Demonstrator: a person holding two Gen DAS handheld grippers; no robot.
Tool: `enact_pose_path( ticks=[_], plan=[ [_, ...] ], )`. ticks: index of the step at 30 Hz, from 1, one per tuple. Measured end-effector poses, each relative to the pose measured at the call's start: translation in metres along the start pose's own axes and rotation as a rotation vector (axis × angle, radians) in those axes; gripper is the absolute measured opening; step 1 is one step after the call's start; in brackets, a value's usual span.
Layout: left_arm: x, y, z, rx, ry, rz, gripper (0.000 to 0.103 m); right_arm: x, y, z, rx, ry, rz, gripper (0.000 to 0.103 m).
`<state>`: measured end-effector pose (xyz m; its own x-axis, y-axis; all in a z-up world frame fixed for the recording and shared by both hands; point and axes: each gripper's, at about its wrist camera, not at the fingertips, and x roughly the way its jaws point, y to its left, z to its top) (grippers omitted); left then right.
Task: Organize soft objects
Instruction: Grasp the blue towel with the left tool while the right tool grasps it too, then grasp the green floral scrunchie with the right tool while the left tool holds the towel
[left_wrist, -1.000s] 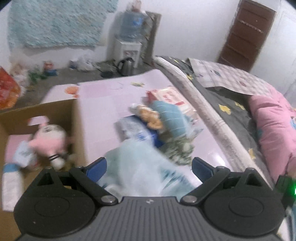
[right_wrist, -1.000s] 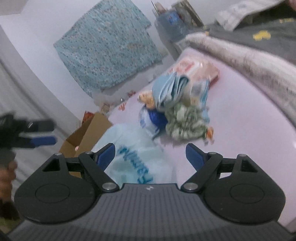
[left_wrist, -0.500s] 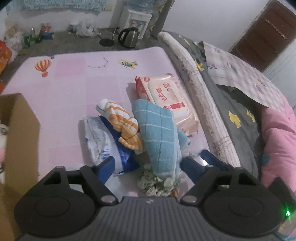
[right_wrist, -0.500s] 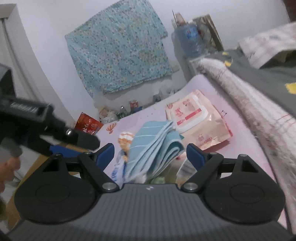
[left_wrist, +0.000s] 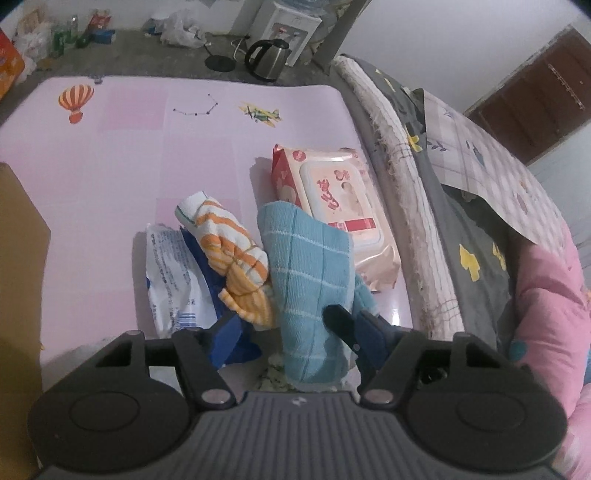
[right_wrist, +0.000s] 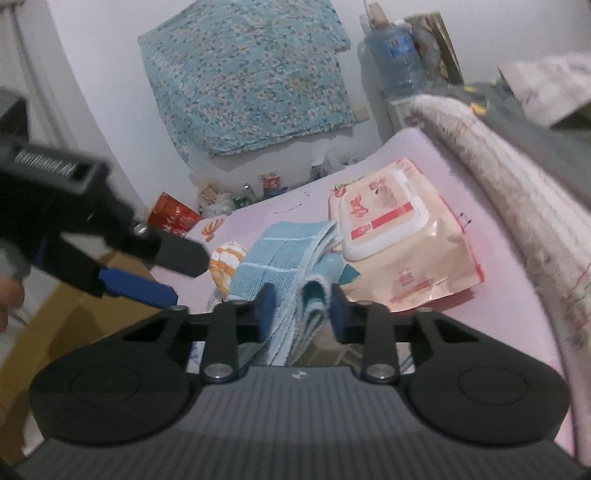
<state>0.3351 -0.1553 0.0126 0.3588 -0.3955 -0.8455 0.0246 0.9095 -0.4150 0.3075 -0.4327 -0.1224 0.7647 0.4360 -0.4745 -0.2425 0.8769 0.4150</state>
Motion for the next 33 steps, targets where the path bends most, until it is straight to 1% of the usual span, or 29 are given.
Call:
enact_pose_path(
  ticks=[1,3,9,13,16,19,21,22,23,24,25,27,30,33],
  plan=[
    [0.002,0.000,0.000,-0.005,0.006,-0.002,0.074,-0.003,0.005,-0.004,-0.034,-0.008,-0.012,0.019],
    [0.007,0.000,0.000,-0.010,0.018,-0.005,0.079,-0.008,0.016,-0.010,-0.111,-0.022,-0.045,0.018],
    [0.021,-0.007,0.001,0.007,0.070,-0.028,0.089,-0.022,0.056,-0.035,-0.342,-0.061,-0.123,0.016],
    [0.031,-0.014,-0.001,0.047,0.087,-0.002,0.088,-0.028,0.075,-0.049,-0.465,-0.088,-0.152,0.015],
    [0.035,-0.020,-0.005,0.082,0.093,0.001,0.087,-0.032,0.087,-0.059,-0.550,-0.106,-0.157,0.015],
    [0.038,-0.024,-0.007,0.112,0.083,0.035,0.077,-0.037,0.097,-0.065,-0.605,-0.122,-0.165,0.015],
    [0.038,-0.024,-0.008,0.119,0.083,0.057,0.064,-0.038,0.099,-0.068,-0.614,-0.128,-0.166,0.015],
    [0.038,-0.022,-0.008,0.118,0.082,0.061,0.063,-0.039,0.100,-0.069,-0.614,-0.129,-0.164,0.015],
    [0.038,-0.020,-0.008,0.117,0.082,0.059,0.058,-0.039,0.100,-0.070,-0.611,-0.130,-0.163,0.015],
    [0.037,-0.019,-0.008,0.117,0.082,0.062,0.050,-0.040,0.101,-0.071,-0.607,-0.132,-0.160,0.015],
    [0.036,-0.018,-0.009,0.118,0.081,0.067,0.047,-0.040,0.101,-0.072,-0.602,-0.132,-0.152,0.015],
    [0.032,-0.017,-0.010,0.122,0.077,0.071,0.033,-0.041,0.103,-0.073,-0.600,-0.135,-0.147,0.015],
    [0.026,-0.016,-0.011,0.123,0.063,0.066,0.028,-0.051,0.110,-0.079,-0.583,-0.155,-0.155,0.019],
    [0.020,-0.015,-0.013,0.125,0.048,0.065,0.027,-0.070,0.104,-0.082,-0.481,-0.172,-0.146,0.032]
  ],
)
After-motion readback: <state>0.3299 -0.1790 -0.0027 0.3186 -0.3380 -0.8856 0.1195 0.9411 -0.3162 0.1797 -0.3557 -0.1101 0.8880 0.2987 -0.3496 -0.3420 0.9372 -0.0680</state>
